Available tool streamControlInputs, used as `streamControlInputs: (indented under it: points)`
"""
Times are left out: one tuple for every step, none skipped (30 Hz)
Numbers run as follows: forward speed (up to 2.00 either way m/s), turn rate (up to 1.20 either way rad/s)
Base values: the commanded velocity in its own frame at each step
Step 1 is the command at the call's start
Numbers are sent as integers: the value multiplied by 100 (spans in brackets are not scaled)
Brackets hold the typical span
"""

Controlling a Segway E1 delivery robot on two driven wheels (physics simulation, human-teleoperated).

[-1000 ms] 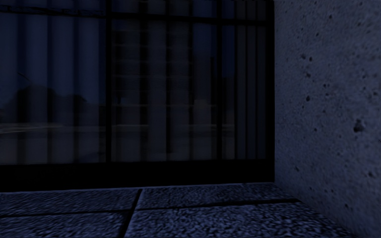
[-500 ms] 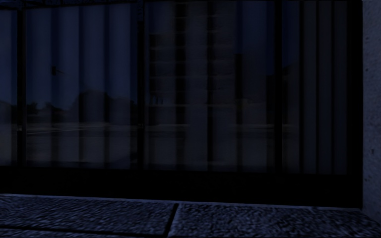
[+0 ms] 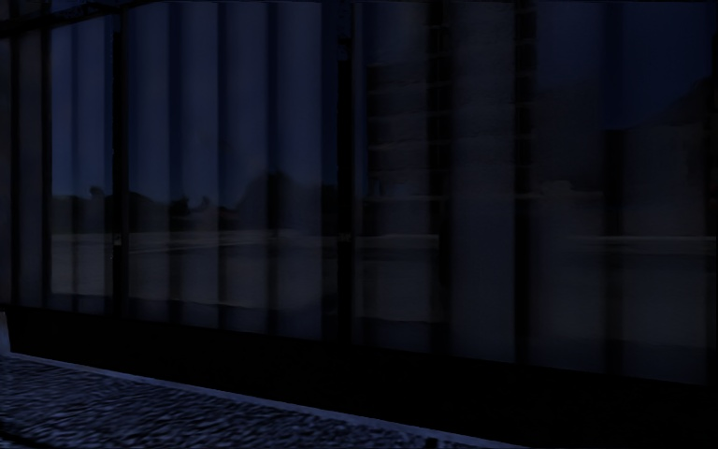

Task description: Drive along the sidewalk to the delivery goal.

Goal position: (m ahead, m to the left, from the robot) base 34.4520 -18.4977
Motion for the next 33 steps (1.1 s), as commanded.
streamControlInputs:
  points:
    - [83, 64]
    - [82, 64]
    - [82, 64]
    - [82, 64]
    - [82, 64]
    - [82, 64]
    - [82, 64]
    - [81, 64]
    - [70, 64]
    - [56, 57]
    - [26, 43]
    - [26, 43]
    - [0, 0]
    - [0, 0]
    - [0, 0]
    - [0, 0]
    - [0, 0]
    - [0, 0]
    - [0, 0]
    - [0, 0]
    - [0, 0]
    - [0, 0]
    - [0, 0]
    - [0, 0]
    - [0, 0]
    - [0, 0]
    - [0, 0]
    - [0, 0]
    - [0, 0]
    - [-9, 0]
    - [-9, 0]
    - [-32, 0]
    - [-39, 0]
